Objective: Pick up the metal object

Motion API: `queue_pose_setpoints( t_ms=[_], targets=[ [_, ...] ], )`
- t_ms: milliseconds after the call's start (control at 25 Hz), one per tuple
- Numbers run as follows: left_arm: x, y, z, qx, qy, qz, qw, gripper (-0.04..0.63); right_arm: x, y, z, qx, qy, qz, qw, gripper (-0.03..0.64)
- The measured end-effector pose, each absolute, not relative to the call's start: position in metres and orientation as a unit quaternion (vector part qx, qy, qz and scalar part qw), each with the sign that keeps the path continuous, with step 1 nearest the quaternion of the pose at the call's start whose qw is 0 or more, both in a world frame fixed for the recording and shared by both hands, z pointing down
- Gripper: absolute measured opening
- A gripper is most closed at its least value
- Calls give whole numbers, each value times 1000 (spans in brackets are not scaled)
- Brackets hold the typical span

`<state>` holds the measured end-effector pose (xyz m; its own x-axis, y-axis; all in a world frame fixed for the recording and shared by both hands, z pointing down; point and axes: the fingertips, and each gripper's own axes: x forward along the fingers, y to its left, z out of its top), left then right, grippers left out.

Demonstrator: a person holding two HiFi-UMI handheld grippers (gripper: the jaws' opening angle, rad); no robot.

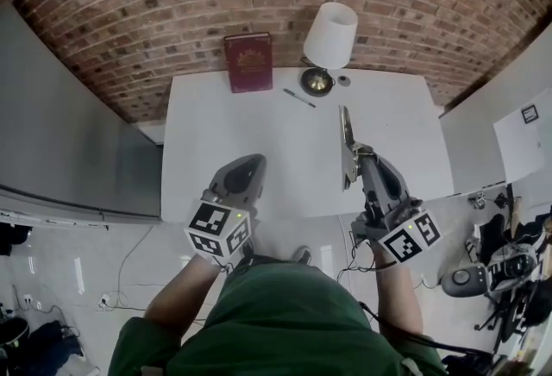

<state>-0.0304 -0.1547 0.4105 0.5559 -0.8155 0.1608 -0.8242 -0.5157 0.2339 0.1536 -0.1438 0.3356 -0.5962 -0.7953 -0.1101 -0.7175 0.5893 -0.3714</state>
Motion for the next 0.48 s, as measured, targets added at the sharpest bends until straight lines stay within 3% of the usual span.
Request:
queue_pose_setpoints(
  t_ms=[480],
  targets=[
    [-30,-156,411,871,-470,18,142,14,154,-148,337,-429,880,-149,136,23]
  ],
)
